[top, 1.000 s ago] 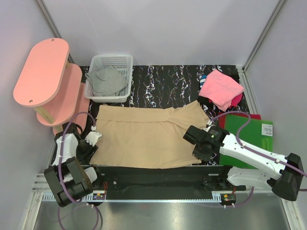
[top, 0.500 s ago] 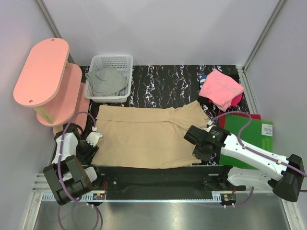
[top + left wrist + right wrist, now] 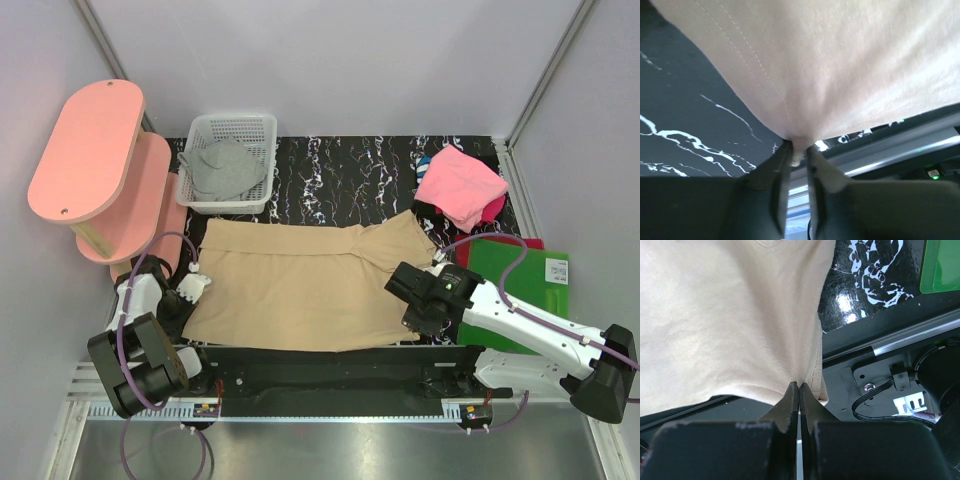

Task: Fold and stack the t-shirts
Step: Grap the side of the flattened tshirt closest away from the robot with both arms

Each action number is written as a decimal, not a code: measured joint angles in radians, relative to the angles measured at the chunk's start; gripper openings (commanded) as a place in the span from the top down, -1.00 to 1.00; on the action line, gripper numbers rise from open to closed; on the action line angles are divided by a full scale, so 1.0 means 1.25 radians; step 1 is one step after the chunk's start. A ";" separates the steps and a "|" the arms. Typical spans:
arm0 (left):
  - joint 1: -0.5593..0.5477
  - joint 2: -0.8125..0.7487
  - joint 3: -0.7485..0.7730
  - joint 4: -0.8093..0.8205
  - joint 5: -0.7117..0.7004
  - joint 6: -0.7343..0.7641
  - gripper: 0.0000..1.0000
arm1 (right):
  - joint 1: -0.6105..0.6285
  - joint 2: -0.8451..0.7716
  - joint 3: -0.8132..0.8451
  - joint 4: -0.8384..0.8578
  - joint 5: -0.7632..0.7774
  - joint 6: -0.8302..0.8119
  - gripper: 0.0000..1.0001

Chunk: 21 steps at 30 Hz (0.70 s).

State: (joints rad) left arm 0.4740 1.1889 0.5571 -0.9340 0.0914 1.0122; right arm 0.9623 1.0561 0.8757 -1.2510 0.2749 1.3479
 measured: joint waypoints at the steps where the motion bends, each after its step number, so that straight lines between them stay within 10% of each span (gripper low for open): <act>1: 0.000 0.002 0.001 0.004 -0.003 0.000 0.98 | 0.000 0.000 0.000 0.000 0.000 0.000 1.00; 21: 0.001 -0.089 0.078 -0.141 0.003 0.043 1.00 | 0.001 -0.052 0.025 -0.051 -0.046 -0.016 1.00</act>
State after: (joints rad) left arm 0.4747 1.0771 0.6552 -1.1107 0.0956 1.0657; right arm 0.9630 0.9909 0.9070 -1.3144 0.2169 1.3285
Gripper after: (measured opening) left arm 0.024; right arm 0.012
